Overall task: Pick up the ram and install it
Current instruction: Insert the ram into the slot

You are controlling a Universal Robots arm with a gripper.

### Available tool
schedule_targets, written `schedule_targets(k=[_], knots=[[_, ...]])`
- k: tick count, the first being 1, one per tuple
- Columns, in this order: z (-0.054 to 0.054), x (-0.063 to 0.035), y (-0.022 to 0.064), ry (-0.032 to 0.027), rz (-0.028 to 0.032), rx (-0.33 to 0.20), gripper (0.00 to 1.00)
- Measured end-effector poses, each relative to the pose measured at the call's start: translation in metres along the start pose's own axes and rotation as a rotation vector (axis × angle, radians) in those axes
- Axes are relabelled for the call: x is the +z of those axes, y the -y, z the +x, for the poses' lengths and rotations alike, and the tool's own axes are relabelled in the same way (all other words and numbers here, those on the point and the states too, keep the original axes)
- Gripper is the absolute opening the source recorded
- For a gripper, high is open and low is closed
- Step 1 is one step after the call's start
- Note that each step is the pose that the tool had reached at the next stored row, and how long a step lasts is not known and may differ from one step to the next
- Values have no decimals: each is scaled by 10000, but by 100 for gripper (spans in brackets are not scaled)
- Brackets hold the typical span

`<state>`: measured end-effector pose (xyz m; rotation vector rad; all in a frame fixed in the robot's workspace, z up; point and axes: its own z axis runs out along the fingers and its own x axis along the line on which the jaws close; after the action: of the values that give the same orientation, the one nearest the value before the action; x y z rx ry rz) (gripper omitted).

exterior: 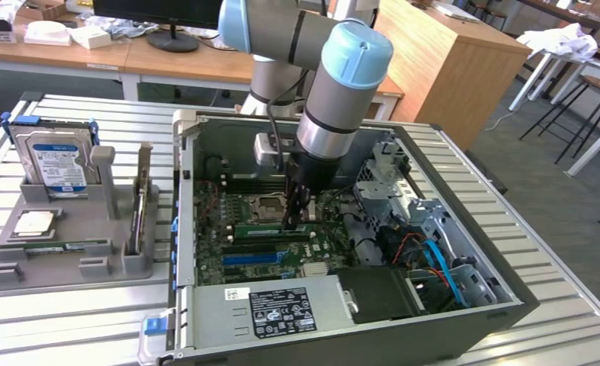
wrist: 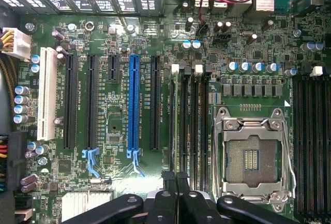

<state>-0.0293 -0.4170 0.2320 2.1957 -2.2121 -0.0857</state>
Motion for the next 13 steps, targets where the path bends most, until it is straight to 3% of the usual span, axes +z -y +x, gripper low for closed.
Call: schedule_targets(k=[3, 7, 13], knots=[[0, -1, 0, -3, -1, 0, 11], [-1, 0, -1, 42, -1, 0, 11], [0, 0, 0, 20, -1, -3, 11]])
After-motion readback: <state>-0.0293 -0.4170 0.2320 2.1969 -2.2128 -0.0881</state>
